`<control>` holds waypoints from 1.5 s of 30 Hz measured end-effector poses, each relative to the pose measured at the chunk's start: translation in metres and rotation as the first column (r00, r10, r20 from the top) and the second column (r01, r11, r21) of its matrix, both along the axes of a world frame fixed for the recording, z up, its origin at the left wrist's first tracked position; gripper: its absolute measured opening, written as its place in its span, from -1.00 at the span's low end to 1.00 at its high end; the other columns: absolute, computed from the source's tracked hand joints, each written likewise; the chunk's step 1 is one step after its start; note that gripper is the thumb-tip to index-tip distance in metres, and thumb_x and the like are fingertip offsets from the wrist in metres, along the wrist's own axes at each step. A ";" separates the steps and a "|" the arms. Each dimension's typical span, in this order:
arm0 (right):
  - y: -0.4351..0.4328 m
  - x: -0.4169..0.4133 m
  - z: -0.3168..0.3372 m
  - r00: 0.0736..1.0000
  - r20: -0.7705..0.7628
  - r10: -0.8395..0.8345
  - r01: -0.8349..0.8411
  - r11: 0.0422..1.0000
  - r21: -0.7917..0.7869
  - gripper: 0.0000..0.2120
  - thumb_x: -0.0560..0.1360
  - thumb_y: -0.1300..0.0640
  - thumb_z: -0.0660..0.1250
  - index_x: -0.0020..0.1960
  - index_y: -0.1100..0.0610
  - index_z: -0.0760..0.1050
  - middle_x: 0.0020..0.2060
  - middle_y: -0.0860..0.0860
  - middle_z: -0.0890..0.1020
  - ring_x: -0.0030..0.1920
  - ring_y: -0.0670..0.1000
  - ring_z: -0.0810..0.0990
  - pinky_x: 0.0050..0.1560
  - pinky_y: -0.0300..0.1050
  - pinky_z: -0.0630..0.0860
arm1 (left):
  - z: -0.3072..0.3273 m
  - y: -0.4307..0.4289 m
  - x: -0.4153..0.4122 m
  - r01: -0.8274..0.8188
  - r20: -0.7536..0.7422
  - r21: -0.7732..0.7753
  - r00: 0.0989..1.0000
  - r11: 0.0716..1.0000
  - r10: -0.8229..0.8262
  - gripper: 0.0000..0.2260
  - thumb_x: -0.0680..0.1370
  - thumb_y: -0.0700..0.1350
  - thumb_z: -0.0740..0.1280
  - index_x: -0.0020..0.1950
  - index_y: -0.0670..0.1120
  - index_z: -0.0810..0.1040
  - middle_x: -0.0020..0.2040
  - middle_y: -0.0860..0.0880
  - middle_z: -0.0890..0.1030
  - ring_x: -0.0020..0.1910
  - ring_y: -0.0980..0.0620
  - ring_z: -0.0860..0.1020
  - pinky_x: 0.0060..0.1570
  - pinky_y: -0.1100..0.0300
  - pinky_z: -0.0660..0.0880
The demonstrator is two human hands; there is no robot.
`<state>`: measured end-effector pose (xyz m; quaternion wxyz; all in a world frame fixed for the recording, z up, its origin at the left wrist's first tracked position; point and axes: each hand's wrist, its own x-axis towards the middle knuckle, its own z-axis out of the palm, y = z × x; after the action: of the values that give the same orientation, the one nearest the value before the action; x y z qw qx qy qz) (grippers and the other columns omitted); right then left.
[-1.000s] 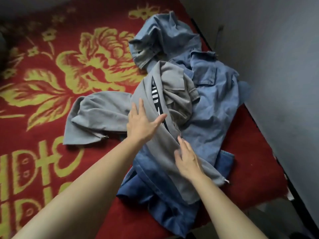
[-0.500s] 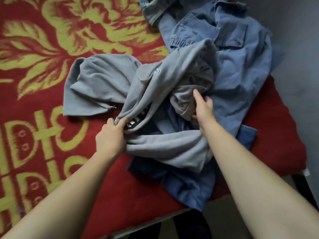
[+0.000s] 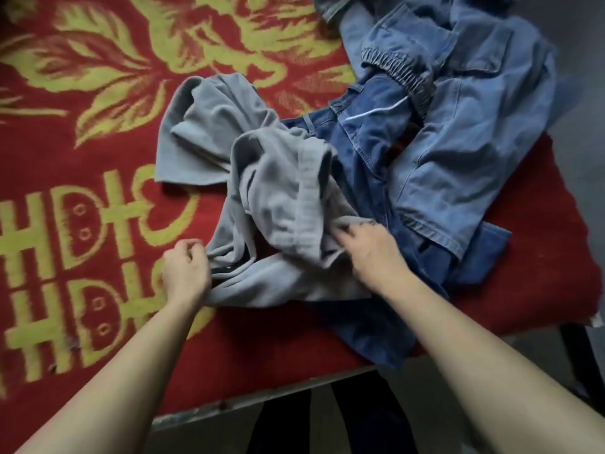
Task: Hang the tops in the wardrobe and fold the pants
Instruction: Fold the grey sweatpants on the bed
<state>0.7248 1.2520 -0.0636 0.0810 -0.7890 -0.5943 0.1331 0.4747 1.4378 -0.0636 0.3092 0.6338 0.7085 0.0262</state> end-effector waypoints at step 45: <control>0.107 -0.097 0.429 0.925 0.083 -0.372 0.361 0.925 0.118 -0.66 0.48 0.17 0.16 0.23 0.12 0.47 0.16 0.26 0.46 0.17 0.31 0.52 0.14 0.09 0.48 | 0.429 0.090 -0.132 -0.026 0.109 0.483 0.994 0.875 -0.030 -0.63 0.46 -0.31 0.23 0.26 -0.10 0.43 0.13 -0.31 0.58 0.14 -0.31 0.53 0.07 0.03 0.43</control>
<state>0.6282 1.3591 0.3655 0.1132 -0.8870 -0.4455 0.0442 0.3422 1.5278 0.3652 0.1808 0.6891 0.6602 0.2380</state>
